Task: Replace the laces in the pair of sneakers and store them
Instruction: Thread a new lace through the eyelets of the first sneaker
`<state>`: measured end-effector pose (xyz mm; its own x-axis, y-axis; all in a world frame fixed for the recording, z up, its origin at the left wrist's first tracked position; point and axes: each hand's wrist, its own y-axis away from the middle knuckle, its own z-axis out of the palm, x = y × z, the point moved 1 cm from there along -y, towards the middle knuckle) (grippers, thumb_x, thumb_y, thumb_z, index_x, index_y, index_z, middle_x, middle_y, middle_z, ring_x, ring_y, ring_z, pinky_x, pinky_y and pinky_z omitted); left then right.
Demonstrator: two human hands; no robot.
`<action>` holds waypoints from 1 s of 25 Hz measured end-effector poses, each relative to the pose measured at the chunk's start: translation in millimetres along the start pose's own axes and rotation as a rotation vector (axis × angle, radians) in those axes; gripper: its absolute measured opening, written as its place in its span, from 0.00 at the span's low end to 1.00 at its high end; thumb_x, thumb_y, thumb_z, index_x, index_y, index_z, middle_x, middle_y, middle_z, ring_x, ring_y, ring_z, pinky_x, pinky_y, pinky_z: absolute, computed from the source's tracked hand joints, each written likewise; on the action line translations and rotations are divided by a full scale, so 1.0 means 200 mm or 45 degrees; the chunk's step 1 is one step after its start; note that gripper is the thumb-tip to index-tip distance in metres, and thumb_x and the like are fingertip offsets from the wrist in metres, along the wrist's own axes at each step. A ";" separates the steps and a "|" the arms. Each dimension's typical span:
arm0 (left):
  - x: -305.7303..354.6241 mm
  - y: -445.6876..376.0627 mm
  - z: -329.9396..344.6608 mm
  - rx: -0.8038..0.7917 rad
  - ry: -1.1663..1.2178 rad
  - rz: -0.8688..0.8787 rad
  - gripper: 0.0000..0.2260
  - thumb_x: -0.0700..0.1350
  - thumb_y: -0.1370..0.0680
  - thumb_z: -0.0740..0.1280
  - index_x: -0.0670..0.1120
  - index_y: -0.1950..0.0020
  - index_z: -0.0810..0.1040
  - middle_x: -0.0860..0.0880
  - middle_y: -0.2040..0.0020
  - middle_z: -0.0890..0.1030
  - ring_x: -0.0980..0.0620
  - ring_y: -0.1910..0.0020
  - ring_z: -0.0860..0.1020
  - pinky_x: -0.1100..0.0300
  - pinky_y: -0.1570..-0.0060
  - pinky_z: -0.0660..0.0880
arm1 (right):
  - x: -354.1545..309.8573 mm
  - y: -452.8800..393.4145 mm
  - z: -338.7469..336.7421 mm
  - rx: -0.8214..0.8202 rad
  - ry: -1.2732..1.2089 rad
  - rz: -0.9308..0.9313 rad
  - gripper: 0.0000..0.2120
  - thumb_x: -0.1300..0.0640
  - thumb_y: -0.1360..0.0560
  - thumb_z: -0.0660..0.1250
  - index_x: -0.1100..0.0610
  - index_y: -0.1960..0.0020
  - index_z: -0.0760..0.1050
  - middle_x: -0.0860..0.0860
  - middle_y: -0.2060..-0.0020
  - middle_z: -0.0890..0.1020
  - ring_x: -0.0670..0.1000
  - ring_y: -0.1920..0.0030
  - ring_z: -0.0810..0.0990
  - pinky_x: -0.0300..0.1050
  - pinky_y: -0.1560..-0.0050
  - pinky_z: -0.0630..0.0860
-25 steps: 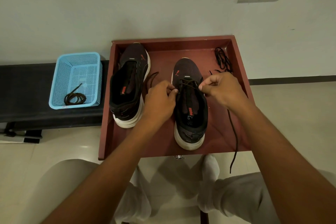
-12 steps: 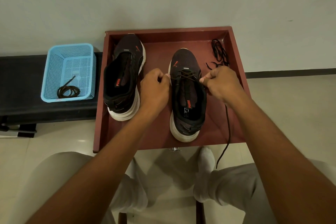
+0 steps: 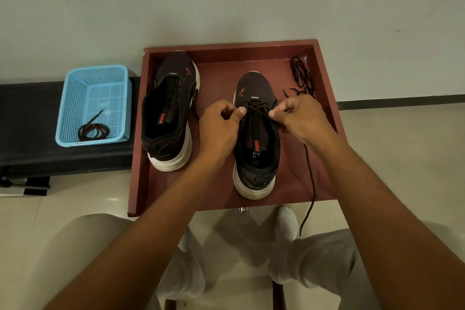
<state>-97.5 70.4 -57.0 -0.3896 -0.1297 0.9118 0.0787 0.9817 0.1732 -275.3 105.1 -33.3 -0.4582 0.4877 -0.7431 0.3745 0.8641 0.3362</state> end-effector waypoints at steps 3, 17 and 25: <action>0.00 -0.02 0.00 0.053 -0.073 0.038 0.11 0.43 0.20 0.71 0.42 0.60 0.75 0.45 0.63 0.80 0.54 0.66 0.75 0.49 0.59 0.77 | 0.01 -0.01 0.01 0.031 -0.015 0.055 0.05 0.55 0.22 0.74 0.53 0.56 0.84 0.51 0.57 0.86 0.52 0.55 0.85 0.53 0.45 0.83; 0.10 -0.02 -0.09 -0.149 -0.373 0.026 0.12 0.51 0.18 0.67 0.48 0.60 0.78 0.50 0.62 0.81 0.48 0.58 0.81 0.44 0.48 0.78 | -0.10 0.04 -0.14 -0.136 -0.287 0.063 0.05 0.64 0.19 0.67 0.61 0.50 0.83 0.53 0.66 0.82 0.46 0.71 0.76 0.38 0.72 0.74; 0.30 0.01 -0.20 -0.177 -0.272 -0.053 0.18 0.53 0.19 0.66 0.46 0.66 0.77 0.54 0.69 0.76 0.49 0.62 0.76 0.48 0.47 0.65 | -0.26 0.15 -0.21 -0.357 -0.578 0.039 0.13 0.67 0.19 0.60 0.63 0.46 0.84 0.59 0.56 0.87 0.52 0.60 0.85 0.43 0.58 0.82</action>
<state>-84.1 59.2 13.7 -0.5791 -0.1229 0.8059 0.1780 0.9457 0.2721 -274.4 112.1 39.4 -0.0325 0.4643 -0.8851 0.1240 0.8806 0.4574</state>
